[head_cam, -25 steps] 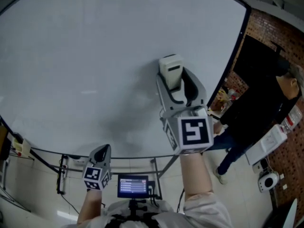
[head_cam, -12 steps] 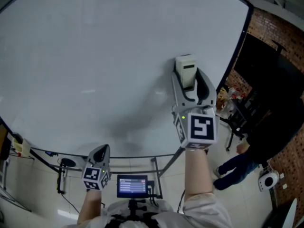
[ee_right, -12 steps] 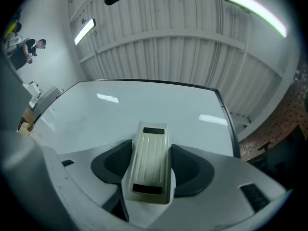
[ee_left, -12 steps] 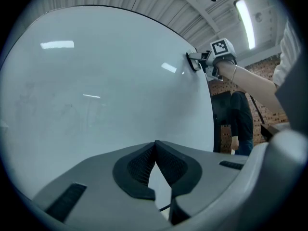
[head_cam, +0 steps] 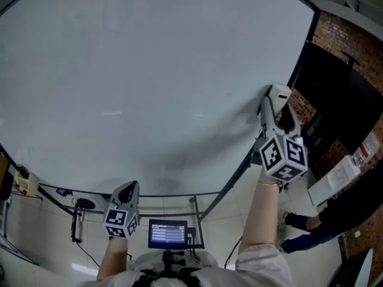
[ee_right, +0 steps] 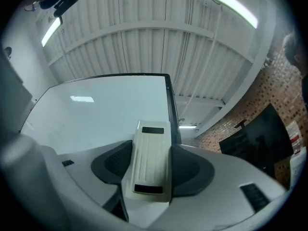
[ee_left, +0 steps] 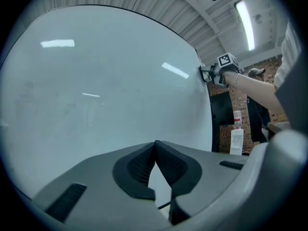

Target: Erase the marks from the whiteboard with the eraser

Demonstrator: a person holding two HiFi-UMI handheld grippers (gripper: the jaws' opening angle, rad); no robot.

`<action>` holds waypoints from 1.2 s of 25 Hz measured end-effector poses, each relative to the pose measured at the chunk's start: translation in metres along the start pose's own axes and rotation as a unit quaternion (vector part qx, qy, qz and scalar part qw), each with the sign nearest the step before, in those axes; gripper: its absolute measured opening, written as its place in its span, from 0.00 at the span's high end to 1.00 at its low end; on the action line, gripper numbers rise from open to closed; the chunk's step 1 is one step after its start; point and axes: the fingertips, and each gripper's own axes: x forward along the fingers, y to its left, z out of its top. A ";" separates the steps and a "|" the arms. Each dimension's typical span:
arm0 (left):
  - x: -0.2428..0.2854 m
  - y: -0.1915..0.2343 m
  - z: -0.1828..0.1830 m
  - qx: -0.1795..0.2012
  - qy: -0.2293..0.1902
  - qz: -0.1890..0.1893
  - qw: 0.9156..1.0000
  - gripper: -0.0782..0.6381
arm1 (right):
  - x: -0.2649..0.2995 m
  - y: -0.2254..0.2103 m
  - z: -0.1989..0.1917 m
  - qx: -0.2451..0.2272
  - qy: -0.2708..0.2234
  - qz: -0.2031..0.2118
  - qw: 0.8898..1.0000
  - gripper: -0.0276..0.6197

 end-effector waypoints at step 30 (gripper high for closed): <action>-0.036 -0.037 -0.053 0.003 0.045 -0.056 0.997 0.90 | -0.275 0.131 -0.294 0.088 0.297 0.116 0.944 0.55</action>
